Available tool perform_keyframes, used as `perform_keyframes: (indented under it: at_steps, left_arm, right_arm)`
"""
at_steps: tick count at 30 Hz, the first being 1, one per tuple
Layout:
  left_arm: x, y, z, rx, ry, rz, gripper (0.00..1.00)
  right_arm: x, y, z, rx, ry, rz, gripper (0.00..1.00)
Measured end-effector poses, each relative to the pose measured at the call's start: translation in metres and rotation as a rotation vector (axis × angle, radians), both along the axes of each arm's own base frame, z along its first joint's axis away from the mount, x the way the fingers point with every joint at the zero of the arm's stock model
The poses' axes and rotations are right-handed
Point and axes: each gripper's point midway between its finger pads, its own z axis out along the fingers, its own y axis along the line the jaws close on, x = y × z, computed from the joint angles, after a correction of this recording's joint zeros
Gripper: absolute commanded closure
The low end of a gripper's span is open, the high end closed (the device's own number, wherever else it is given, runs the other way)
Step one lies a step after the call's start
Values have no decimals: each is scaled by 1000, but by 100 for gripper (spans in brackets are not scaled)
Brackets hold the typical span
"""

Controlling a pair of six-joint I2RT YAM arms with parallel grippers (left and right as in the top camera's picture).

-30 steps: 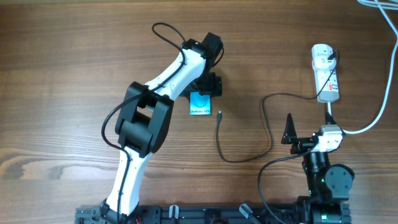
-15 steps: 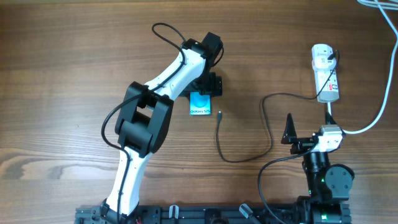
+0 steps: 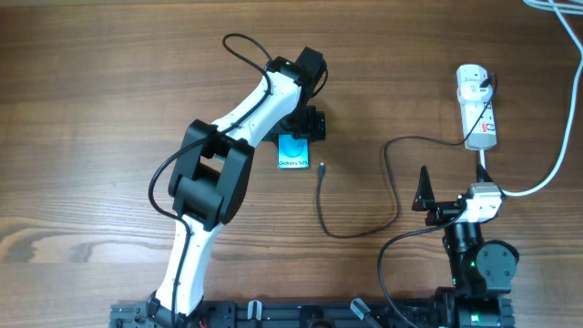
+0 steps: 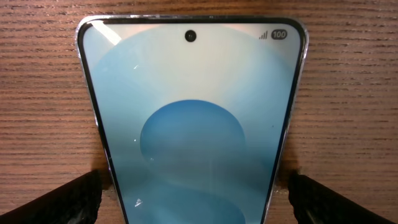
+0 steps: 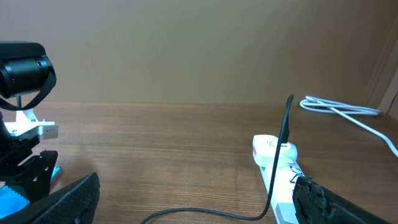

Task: Plug charger to phone and switch on socket
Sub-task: 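Close the left gripper on the phone's top end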

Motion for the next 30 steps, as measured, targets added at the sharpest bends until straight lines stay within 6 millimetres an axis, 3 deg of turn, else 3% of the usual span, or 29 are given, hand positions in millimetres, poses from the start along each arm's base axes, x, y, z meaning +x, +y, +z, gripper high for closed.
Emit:
perform_keyframes:
  at_steps: [24,30]
  left_arm:
    - [0,0,0,0,-1,0,0]
    - [0,0,0,-1,-2,-3,6]
  right_arm:
    - [0,0,0,0,0,0,0]
    - [0,0,0,0,0,0,0]
